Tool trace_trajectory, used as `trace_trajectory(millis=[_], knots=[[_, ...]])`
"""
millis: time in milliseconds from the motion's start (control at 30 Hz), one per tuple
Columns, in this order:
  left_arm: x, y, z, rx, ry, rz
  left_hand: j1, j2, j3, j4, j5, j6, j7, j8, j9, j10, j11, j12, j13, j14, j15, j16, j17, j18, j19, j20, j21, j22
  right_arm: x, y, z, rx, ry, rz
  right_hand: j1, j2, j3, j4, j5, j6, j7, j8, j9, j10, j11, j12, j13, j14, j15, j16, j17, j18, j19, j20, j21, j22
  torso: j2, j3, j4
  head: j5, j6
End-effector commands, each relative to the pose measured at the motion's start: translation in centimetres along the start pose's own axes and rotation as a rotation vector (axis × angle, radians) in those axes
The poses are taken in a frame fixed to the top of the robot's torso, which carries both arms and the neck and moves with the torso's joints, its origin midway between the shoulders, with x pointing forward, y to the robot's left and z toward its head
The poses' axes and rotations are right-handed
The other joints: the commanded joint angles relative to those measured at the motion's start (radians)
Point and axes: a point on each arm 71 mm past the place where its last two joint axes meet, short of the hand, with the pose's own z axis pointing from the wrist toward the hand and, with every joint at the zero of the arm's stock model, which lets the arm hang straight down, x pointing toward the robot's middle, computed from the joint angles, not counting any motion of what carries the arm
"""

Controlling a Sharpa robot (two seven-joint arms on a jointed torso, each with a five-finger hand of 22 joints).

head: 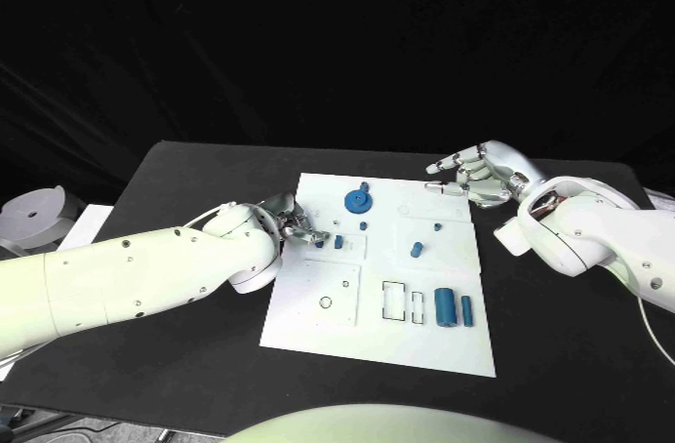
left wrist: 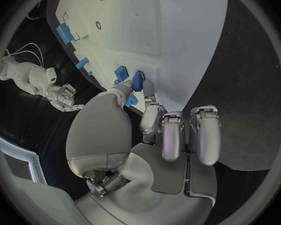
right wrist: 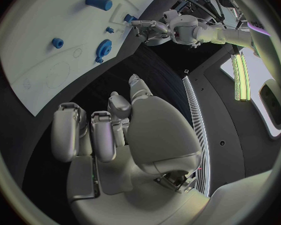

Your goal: Assemble the parts on the task board

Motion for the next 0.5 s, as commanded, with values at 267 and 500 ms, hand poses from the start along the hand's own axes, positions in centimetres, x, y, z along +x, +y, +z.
trace_trajectory(millis=[267, 500], knots=[[0.08, 0.31, -0.10, -0.042, 0.014, 0.010, -0.002, 0.008, -0.018, 0.006, 0.006, 0.007, 0.002, 0.005, -0.002, 0.002, -0.003, 0.010, 0.006, 0.105, -0.008, 0.003, 0.263, -0.018, 0.103, -0.005, 0.004, 0.257, 0.06, 0.13, -0.03, -0.013, 0.006, -0.005, -0.005, 0.002, -0.006, -0.001, 0.004, 0.007, 0.000, -0.003, 0.000, -0.009, 0.001, 0.000, -0.001, 0.079, -0.009, -0.005, 0.160, 0.016, -0.005, -0.003, -0.005, -0.001, 0.000, 0.0000, 0.0004, 0.000, -0.002], [0.11, 0.33, -0.13, -0.040, 0.021, 0.020, 0.020, 0.010, -0.027, 0.003, 0.007, 0.008, 0.000, 0.007, -0.003, 0.002, -0.004, 0.012, 0.006, 0.105, -0.009, 0.003, 0.263, -0.018, 0.103, -0.006, 0.005, 0.257, 0.04, 0.11, -0.04, -0.012, 0.005, -0.005, -0.005, 0.002, -0.006, -0.001, 0.004, 0.007, 0.000, -0.003, 0.000, -0.009, 0.001, 0.000, -0.001, 0.079, -0.009, -0.005, 0.160, 0.016, -0.005, -0.003, -0.005, -0.001, 0.000, 0.0003, -0.0002, 0.000, -0.002]])
